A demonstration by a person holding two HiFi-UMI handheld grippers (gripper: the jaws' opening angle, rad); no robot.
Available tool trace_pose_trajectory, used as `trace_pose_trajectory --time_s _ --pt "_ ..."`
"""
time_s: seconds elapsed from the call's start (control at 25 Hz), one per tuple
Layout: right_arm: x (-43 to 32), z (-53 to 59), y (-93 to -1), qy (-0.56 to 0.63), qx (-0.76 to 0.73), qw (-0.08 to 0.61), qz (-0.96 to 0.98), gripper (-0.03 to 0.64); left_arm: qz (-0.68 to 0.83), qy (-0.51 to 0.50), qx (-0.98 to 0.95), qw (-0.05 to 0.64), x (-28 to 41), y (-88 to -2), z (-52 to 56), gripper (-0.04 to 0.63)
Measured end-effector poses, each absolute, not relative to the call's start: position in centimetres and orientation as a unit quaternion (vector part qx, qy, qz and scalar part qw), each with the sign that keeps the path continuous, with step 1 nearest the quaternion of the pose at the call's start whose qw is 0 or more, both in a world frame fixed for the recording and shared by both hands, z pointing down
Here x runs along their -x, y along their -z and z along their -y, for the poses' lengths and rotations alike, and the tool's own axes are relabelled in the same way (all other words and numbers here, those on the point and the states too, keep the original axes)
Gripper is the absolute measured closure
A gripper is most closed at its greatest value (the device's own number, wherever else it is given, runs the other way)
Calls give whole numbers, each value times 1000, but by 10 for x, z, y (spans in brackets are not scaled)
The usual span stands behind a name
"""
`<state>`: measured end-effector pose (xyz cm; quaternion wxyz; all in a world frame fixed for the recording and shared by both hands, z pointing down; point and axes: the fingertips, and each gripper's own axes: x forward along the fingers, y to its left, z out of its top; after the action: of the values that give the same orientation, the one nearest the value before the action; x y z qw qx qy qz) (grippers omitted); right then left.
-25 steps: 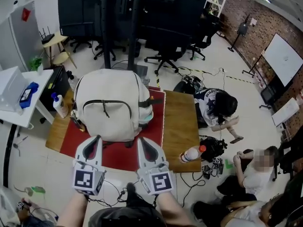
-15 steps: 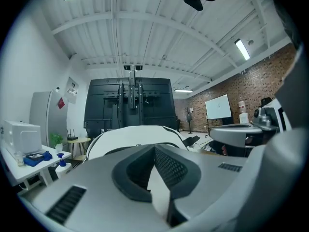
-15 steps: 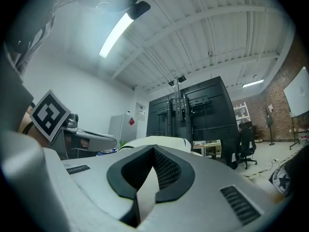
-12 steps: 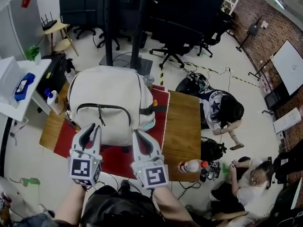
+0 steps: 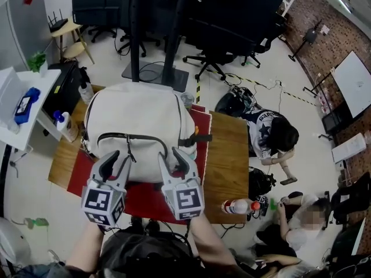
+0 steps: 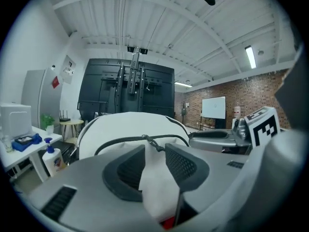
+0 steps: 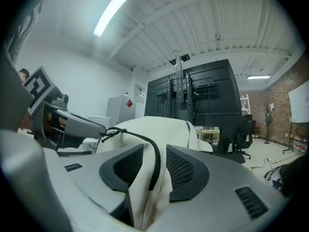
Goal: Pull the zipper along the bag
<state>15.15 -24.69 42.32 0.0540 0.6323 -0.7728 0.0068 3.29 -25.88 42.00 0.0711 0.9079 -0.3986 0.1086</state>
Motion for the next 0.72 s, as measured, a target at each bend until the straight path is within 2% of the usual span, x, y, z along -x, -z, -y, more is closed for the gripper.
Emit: trace_pose_trajectory --time_s 0.12,0.24,0.48,0.72 --pt "-150 265 -437 -13 -629 83 773 425 372 -110 -917 96 -44 -427 263 403" --pt "-149 278 -440 -10 -633 96 768 425 357 -111 -920 115 -53 -431 271 403" --pt "-146 285 -441 -2 -635 117 764 425 320 -98 -932 142 -66 -424 268 351" --pt "-146 288 -442 -5 -639 111 761 425 320 -73 -917 225 -67 -436 285 333"
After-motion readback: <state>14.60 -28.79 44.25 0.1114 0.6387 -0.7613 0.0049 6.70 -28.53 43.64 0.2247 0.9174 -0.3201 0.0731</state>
